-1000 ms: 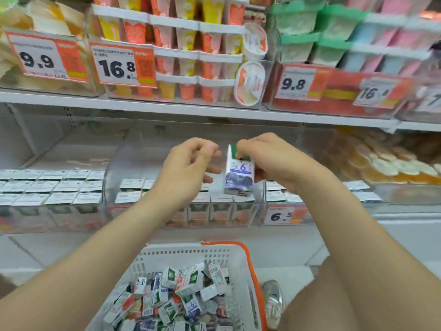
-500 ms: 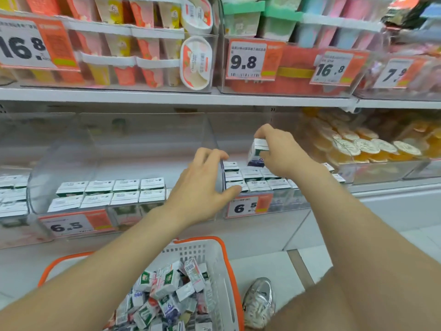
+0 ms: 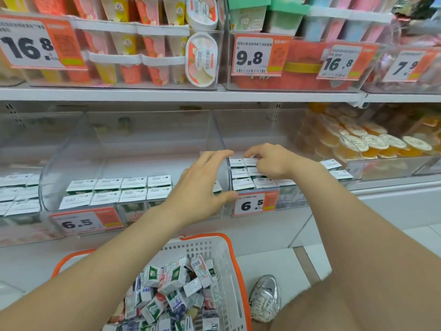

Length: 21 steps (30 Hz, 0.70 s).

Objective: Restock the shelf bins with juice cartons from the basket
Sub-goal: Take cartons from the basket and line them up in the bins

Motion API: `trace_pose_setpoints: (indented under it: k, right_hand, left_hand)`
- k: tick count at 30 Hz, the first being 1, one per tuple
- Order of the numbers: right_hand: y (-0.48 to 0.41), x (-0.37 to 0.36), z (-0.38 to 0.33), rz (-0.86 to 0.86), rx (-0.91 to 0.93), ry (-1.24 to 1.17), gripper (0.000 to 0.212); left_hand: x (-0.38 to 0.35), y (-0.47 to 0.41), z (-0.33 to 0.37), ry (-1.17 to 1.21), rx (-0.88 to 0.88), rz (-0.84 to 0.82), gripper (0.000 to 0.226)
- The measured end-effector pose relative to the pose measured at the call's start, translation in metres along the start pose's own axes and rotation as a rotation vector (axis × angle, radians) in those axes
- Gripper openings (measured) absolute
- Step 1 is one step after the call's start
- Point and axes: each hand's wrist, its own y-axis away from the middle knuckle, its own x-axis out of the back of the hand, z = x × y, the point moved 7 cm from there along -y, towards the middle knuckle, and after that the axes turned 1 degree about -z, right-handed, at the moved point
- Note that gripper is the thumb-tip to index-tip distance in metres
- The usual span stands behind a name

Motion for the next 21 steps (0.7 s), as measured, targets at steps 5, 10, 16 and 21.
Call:
trace_pose_setpoints:
  k: [5, 10, 16, 21]
  right_hand:
    - [0.041, 0.020, -0.036, 0.337, 0.083, 0.072, 0.046]
    - [0.112, -0.008, -0.105, 0.348, 0.271, -0.088, 0.021]
    - [0.131, -0.141, -0.147, -0.324, 0.410, 0.242, 0.021]
    - [0.107, -0.226, -0.140, -0.541, 0.361, 0.418, 0.027]
  left_hand:
    - [0.014, 0.019, 0.000, -0.047, -0.072, 0.117, 0.053]
    - [0.034, 0.059, -0.003, -0.127, -0.135, 0.245, 0.015]
    - [-0.022, 0.128, -0.084, -0.179, 0.126, -0.425, 0.017]
    - [-0.070, 0.180, -0.164, -0.203, 0.356, -0.655, 0.016]
